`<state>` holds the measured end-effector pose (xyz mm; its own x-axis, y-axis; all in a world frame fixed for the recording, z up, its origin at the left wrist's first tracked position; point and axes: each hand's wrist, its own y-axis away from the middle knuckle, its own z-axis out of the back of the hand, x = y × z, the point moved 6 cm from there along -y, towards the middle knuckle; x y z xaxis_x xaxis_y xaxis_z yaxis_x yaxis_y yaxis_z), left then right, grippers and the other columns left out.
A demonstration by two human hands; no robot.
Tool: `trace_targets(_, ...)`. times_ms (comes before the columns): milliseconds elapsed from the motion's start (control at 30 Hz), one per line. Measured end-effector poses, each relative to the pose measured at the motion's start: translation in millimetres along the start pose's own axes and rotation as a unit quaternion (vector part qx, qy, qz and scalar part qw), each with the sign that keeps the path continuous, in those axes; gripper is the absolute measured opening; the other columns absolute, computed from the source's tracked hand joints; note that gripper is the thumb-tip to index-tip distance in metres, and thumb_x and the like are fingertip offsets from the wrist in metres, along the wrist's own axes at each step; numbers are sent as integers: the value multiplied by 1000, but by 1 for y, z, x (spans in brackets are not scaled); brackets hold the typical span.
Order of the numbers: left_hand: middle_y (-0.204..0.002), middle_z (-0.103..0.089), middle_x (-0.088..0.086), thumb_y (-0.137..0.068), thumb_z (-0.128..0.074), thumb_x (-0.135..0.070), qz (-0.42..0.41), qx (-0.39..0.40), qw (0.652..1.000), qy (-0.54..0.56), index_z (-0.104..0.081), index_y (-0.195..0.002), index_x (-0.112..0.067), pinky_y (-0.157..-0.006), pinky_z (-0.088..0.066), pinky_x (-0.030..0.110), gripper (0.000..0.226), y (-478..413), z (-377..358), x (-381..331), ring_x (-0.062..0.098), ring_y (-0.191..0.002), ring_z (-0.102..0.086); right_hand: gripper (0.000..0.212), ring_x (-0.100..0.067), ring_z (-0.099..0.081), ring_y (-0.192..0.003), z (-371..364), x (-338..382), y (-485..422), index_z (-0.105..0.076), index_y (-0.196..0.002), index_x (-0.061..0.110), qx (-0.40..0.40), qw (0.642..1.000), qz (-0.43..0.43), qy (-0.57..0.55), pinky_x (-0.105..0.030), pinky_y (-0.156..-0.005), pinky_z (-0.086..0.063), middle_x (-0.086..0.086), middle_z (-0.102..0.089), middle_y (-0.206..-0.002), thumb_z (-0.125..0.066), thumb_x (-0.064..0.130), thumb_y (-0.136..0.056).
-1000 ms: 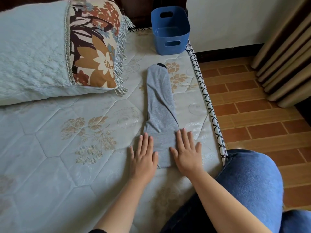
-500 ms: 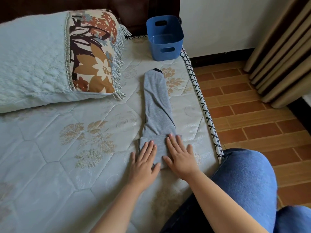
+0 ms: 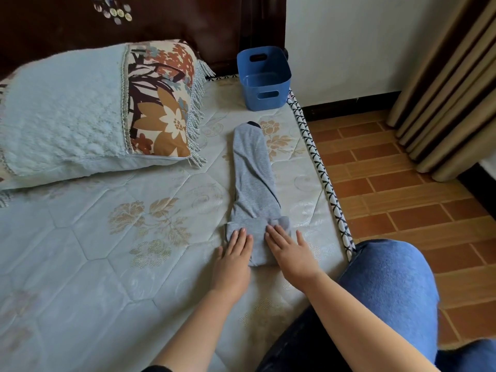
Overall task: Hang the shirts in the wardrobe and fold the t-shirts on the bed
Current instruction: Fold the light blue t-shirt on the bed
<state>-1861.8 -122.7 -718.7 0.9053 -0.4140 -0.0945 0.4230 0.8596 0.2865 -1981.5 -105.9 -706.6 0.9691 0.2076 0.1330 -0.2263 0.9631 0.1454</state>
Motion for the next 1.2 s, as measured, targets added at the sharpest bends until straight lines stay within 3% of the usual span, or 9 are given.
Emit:
trace_targets(133,-159,-1,-4,-98,-30,-13,1,33,999,41,-8,-151,-20,-118,-4,39,59,3,15,-3,9,-146,1,52,-17,-29,-141,5,-13,10,-35,-145,15,31,991,-41,-127,-34,-113,-20,-2,-29,-154,-40,11,-93)
trace_targets(267,-135,-54,11,-87,-19,-27,-7,-12,997,81,-31,-146,-18,-111,-19,30,61,27,42,-12,26,-129,-41,36,-35,-60,-98,20,-28,27,-68,-104,15,2,968,-106,-227,-35,-75,-45,-13,-69,-103,-41,22,-81)
trace_targets(367,-97,-68,14,-76,-23,-33,-6,-68,986,151,-53,-130,-17,-84,-41,31,64,41,42,-10,30,-94,-59,14,-35,-51,-71,20,-34,35,-41,-57,17,10,968,-104,-230,-33,-55,-30,-11,-56,-64,-31,26,-62)
trace_targets(500,-54,-57,-7,-74,-41,-35,25,-105,916,387,-66,-96,-14,-51,-35,24,40,53,36,-2,10,-50,-50,14,-18,-33,-53,22,-38,39,-29,-50,17,-12,920,-115,-375,-29,-51,-23,-2,-33,-50,-36,24,-60)
trace_targets(667,-88,-66,-10,-68,-67,-44,76,-47,802,591,-56,-104,-23,-72,-45,13,43,52,12,7,-1,-79,-63,16,-11,-38,-54,23,-49,41,-43,-58,13,-66,804,-200,-556,-24,-50,-29,2,-40,-55,-44,23,-71)
trace_targets(867,-102,-66,1,-92,-57,-11,157,-47,825,540,-57,-100,-18,-91,-49,41,11,40,-13,12,25,-102,-62,29,-11,-38,-60,13,-57,37,-47,-73,8,-78,764,-237,-595,-21,-54,-32,2,-39,-62,-56,27,-93)
trace_targets(933,-116,-60,1,-95,-51,-16,165,-61,848,500,-52,-113,-6,-96,-44,42,21,34,-8,8,22,-110,-57,26,-10,-40,-61,5,-54,36,-47,-77,13,-18,773,-235,-589,-22,-55,-32,5,-42,-65,-63,30,-89)
trace_targets(1033,-84,-55,-1,-98,-46,-21,152,-116,888,418,-45,-96,-8,-70,-43,35,12,28,4,5,27,-87,-58,25,-9,-47,-67,-6,-52,37,-45,-79,19,53,840,-241,-483,-21,-56,-35,5,-51,-75,-68,29,-85)
trace_targets(1200,-64,-43,-3,-99,-41,-18,183,-160,887,392,-40,-84,-11,-54,-25,33,17,23,6,10,22,-61,-44,31,-12,-40,-61,6,-48,32,-35,-73,17,6,899,-221,-377,-21,-52,-29,3,-46,-69,-56,30,-92)
